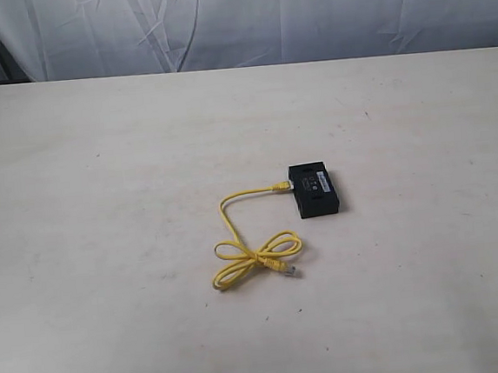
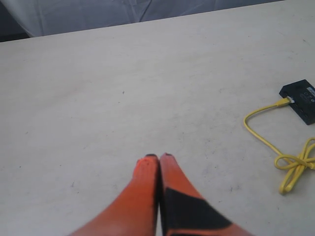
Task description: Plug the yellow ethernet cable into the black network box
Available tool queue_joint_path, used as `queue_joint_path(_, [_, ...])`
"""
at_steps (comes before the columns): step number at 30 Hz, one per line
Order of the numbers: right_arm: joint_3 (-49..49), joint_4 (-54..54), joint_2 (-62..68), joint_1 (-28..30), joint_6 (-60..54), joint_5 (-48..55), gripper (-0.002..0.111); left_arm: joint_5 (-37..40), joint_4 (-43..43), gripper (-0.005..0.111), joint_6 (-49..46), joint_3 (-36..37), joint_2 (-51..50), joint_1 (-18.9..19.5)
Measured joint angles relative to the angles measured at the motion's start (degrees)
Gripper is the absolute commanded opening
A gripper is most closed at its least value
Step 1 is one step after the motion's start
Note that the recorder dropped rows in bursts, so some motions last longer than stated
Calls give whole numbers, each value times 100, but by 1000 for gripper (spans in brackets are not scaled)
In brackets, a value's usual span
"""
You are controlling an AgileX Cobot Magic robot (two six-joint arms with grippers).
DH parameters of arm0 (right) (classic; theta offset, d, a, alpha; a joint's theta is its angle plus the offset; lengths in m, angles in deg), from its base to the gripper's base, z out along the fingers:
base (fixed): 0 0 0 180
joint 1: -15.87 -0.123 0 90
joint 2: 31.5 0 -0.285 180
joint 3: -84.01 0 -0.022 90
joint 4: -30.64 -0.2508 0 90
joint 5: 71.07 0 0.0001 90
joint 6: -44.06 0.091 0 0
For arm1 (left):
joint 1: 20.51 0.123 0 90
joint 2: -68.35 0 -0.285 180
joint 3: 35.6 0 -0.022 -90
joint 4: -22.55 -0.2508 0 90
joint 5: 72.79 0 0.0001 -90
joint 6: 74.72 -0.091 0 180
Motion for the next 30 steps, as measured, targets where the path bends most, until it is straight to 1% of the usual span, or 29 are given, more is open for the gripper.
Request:
queue_joint_path(11, [0,75,0,0,236,0,-1,0,0,0,0,0,0,0])
queue_joint_path(18, [0,430,0,0,274,0,-1,0,0,0,0,0,0,0])
queue_joint_path(30, [0,690,0,0,274,0,-1,0,0,0,0,0,0,0])
